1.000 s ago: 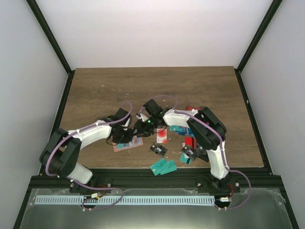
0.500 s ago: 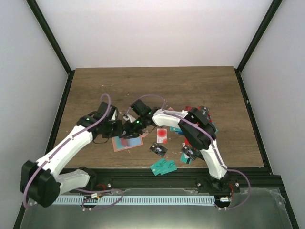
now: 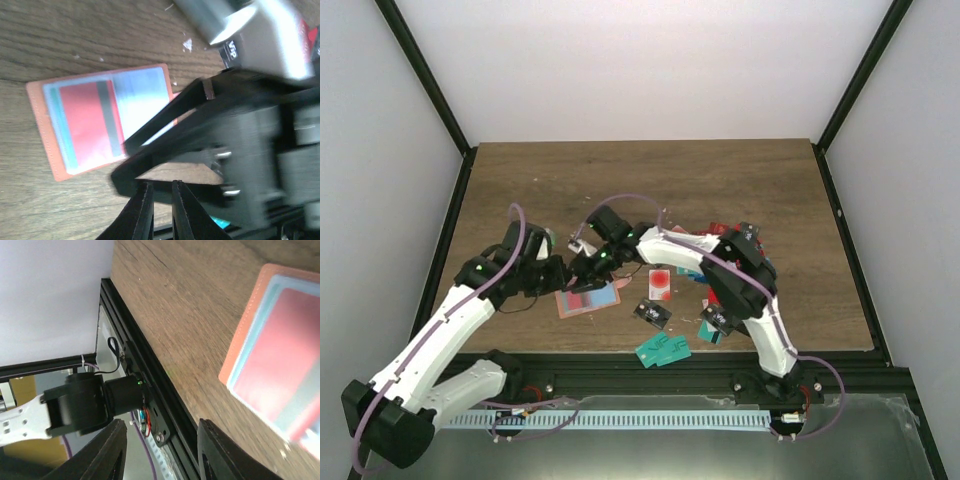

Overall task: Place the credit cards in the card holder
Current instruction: Pick up the credit card from the center of the board, then insert the credit card into the card holder.

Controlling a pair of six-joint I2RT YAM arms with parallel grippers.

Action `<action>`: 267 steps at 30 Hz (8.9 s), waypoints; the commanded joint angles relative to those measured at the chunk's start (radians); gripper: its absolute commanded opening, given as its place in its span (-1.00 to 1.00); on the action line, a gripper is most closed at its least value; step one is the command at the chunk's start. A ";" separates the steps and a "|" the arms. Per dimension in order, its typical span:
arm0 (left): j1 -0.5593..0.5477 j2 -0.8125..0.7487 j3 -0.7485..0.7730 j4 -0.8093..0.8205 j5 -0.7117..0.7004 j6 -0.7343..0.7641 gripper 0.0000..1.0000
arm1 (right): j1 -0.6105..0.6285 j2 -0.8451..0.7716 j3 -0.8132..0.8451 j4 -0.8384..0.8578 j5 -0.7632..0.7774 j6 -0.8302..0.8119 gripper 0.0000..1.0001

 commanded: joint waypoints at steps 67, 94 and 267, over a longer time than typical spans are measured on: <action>-0.519 0.733 -0.004 0.565 0.476 0.211 -0.76 | -0.195 -1.110 -1.500 0.409 0.255 0.440 -0.20; -0.451 0.576 0.016 0.513 0.420 0.150 -0.83 | -0.223 -1.088 -1.381 0.369 0.284 0.362 -0.99; 0.214 0.184 -0.544 0.858 0.296 -0.075 -0.92 | -0.155 -0.033 -0.394 0.104 0.224 -0.075 -0.56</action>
